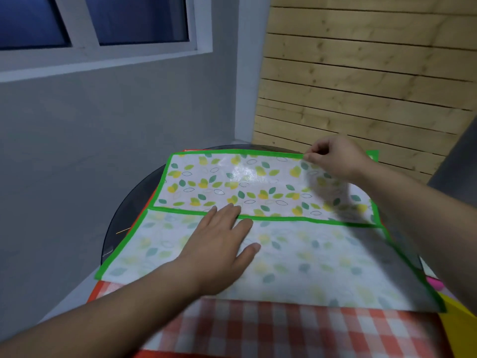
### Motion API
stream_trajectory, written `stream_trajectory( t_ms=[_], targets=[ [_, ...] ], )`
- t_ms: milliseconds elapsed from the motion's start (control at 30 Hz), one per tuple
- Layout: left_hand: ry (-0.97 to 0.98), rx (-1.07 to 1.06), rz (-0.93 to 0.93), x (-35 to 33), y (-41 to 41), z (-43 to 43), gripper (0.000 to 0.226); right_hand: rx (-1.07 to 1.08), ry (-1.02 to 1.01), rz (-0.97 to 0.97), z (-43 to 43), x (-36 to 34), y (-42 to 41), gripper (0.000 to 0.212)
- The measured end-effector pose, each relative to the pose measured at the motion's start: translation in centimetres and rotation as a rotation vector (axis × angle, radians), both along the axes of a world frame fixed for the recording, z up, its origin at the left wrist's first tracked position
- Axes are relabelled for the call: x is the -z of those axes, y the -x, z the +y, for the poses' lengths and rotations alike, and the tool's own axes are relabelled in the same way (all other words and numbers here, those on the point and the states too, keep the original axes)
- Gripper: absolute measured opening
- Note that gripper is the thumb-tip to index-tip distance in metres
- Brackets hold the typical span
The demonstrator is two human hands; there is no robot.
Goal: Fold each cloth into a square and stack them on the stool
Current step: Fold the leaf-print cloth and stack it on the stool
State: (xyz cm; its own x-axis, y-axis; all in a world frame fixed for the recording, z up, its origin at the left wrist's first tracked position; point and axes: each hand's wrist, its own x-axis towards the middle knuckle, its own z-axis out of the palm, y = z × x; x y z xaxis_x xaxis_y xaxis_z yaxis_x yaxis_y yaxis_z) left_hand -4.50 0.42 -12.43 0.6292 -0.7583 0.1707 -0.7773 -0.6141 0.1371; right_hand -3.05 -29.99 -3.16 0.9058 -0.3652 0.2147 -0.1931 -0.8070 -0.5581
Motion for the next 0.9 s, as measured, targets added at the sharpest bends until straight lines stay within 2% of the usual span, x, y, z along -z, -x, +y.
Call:
stream_trajectory(
  t_ms=[167, 367, 467, 600, 733, 800, 900],
  targets=[
    [0.03, 0.044, -0.044, -2.8, 1.2, 0.6, 0.058, -0.031, 0.131, -0.029, 2.4, -2.2, 5.4, 0.018],
    [0.246, 0.293, -0.382, -8.3, 3.3, 1.1, 0.047, -0.116, 0.213, -0.01, 5.5, -2.5, 12.2, 0.011],
    [0.264, 0.316, -0.439, -9.6, 4.3, 1.1, 0.055, -0.184, 0.25, 0.027, 6.3, -1.8, 14.8, 0.009],
    [0.032, 0.213, -0.285, -8.5, 4.8, 1.3, 0.077, -0.205, 0.223, 0.081, 7.4, 0.0, 18.0, 0.006],
    [-0.221, 0.151, 0.034, -5.3, 4.5, 2.0, 0.077, -0.225, 0.128, 0.129, 7.8, 2.6, 19.9, 0.007],
    [-0.24, 0.143, 0.111, -3.8, 4.6, 2.5, 0.077, -0.25, 0.097, 0.162, 7.8, 3.6, 20.3, 0.009],
    [-0.242, 0.145, 0.11, -2.3, 5.0, 2.9, 0.074, -0.269, 0.108, 0.189, 7.9, 4.5, 20.7, 0.008]
  ],
)
